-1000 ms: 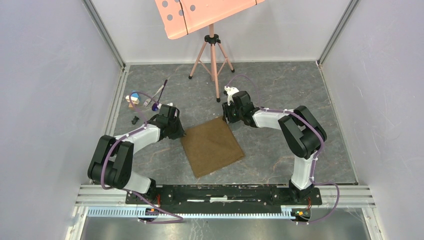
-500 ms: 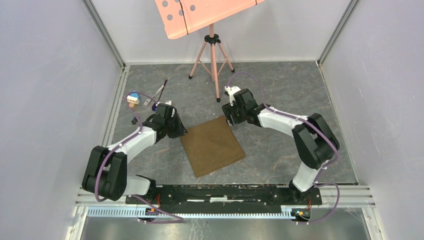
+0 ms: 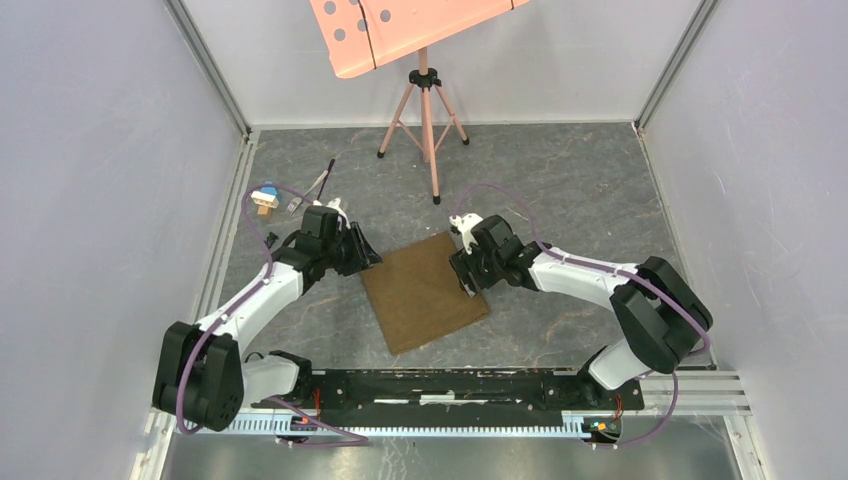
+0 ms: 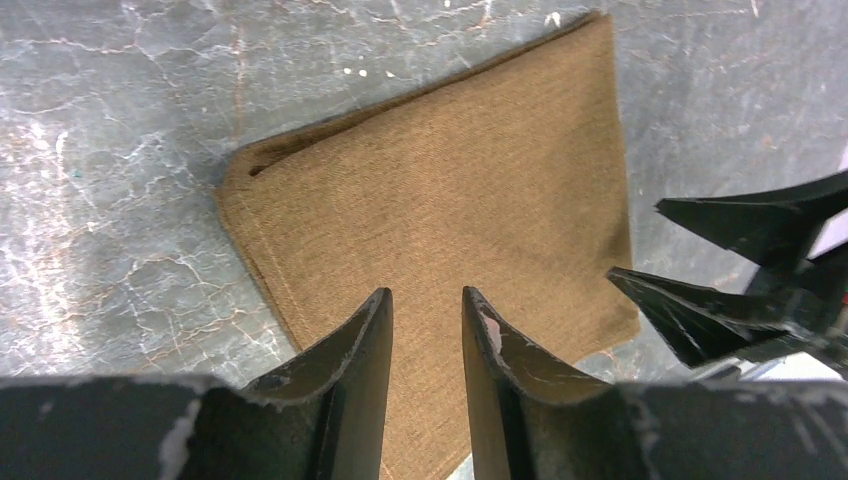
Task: Fold the napkin into a case and place the utensils inside
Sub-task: Pick up the lower triangle-folded napkin from the center of the board.
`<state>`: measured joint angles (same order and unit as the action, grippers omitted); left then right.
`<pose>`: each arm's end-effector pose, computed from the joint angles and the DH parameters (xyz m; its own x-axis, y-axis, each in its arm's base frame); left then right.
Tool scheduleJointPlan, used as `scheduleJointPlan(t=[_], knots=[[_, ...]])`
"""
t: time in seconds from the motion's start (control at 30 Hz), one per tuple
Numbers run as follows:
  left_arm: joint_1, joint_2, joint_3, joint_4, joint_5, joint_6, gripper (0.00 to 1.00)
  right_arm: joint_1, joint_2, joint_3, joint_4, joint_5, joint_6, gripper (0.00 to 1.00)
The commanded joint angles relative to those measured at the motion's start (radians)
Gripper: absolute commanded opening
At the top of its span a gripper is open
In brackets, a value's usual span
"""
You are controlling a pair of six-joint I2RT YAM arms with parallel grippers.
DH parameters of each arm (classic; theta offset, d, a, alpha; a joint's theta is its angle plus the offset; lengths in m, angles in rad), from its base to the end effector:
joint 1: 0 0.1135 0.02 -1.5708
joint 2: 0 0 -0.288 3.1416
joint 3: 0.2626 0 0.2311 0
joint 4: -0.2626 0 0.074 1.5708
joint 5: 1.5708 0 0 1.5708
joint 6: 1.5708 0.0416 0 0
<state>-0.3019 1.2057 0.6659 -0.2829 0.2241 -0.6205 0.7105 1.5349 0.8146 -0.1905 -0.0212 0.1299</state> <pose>0.2048 -0.0735 0.2353 -0.8219 -0.3378 -0.4587 -0.0536 0.8475 -0.5280 0.2176 0.1884 0.2079 -0.6795 -0.4138 -0.6058 -0.5788 0.8098 0.0960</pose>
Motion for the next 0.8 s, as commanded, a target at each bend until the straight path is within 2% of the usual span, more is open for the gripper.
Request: scheduleJointPlan(t=[0.0, 0.37, 0.6, 0.77], knots=[[0.007, -0.051, 0.017, 0.002, 0.075, -0.026, 0.40, 0.007, -0.041, -0.035, 0.041, 0.015, 0.006, 0.75], [0.006, -0.174, 0.018, -0.102, 0.033, 0.007, 0.40, 0.019, -0.116, -0.102, 0.030, 0.023, 0.010, 0.73], [0.006, -0.191, 0.011, -0.112, 0.042, 0.011, 0.40, 0.078, -0.172, -0.173, 0.015, 0.015, 0.026, 0.72], [0.006, -0.207, -0.005, -0.105, 0.051, 0.001, 0.41, 0.081, -0.214, -0.238, 0.003, 0.089, 0.038, 0.59]])
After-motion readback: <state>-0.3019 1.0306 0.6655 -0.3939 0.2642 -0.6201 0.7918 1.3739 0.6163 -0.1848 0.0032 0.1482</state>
